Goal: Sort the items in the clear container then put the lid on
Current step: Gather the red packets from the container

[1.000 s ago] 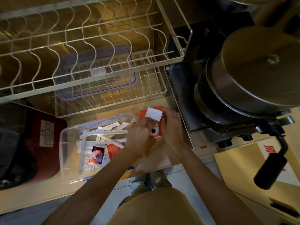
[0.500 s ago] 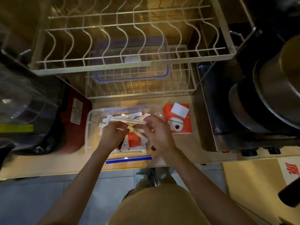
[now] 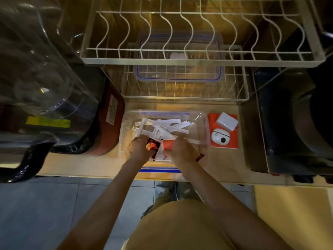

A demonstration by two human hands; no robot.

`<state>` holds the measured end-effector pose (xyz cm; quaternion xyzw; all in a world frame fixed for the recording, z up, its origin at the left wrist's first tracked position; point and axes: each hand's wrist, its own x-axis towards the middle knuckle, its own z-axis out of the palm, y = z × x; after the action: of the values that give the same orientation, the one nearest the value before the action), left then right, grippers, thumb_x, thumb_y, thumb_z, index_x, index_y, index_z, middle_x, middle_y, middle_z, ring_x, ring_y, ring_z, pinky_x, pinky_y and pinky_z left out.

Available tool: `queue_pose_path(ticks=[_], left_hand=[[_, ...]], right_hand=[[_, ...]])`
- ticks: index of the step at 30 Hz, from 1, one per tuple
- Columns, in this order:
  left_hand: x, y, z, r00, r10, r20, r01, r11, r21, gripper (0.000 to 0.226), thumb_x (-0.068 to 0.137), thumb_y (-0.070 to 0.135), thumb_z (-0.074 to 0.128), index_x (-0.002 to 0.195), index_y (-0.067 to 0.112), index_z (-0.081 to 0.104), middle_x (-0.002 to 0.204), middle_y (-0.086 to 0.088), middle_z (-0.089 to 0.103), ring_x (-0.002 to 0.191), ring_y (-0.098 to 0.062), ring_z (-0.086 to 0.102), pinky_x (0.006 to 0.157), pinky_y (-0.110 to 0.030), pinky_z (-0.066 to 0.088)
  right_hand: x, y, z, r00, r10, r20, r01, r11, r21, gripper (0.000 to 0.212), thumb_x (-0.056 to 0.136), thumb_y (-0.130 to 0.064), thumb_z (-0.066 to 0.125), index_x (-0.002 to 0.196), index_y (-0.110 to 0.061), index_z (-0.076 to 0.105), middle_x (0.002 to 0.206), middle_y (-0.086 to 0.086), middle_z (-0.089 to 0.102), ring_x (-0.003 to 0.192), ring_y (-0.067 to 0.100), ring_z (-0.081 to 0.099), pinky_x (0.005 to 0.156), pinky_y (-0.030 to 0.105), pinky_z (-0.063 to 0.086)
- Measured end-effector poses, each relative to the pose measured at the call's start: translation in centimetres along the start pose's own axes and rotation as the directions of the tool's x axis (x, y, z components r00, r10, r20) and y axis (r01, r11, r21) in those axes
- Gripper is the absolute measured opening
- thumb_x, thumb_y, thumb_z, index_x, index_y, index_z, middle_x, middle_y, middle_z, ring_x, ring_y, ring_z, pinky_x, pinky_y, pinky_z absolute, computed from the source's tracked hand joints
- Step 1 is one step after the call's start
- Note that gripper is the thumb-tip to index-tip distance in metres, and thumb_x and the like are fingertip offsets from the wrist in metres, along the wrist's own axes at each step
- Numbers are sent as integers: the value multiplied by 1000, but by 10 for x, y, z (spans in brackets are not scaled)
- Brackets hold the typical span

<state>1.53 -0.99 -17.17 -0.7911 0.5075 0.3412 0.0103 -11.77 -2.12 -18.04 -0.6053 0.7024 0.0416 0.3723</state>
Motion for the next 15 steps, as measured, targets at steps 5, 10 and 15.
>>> queue_pose_path(ticks=[5, 10, 15], left_hand=[[3, 6, 1, 999, 36, -26, -31, 983, 179, 36, 78, 25, 68, 110, 13, 57, 113, -12, 64, 103, -28, 61, 82, -36, 50], [0, 11, 1, 989, 95, -115, -75, 982, 172, 34, 80, 20, 64, 111, 9, 55, 113, -15, 62, 102, -32, 61, 81, -38, 50], [-5, 9, -9, 994, 36, -104, -50, 990, -134, 25, 82, 18, 64, 102, 4, 60, 101, -17, 69, 94, -32, 63, 74, -32, 47]], right_hand=[[2, 3, -7, 1000, -9, 14, 11, 988, -155, 76, 78, -34, 71, 135, -5, 30, 114, 13, 65, 105, 30, 63, 85, 40, 54], [-1, 11, -21, 996, -55, 73, 51, 997, 50, 51, 81, -13, 65, 125, -8, 42, 105, 12, 68, 98, 28, 65, 81, 35, 53], [-8, 14, -40, 979, -160, 124, 98, 911, 400, 20, 82, -13, 67, 98, -21, 58, 94, 1, 66, 82, 16, 63, 71, 30, 52]])
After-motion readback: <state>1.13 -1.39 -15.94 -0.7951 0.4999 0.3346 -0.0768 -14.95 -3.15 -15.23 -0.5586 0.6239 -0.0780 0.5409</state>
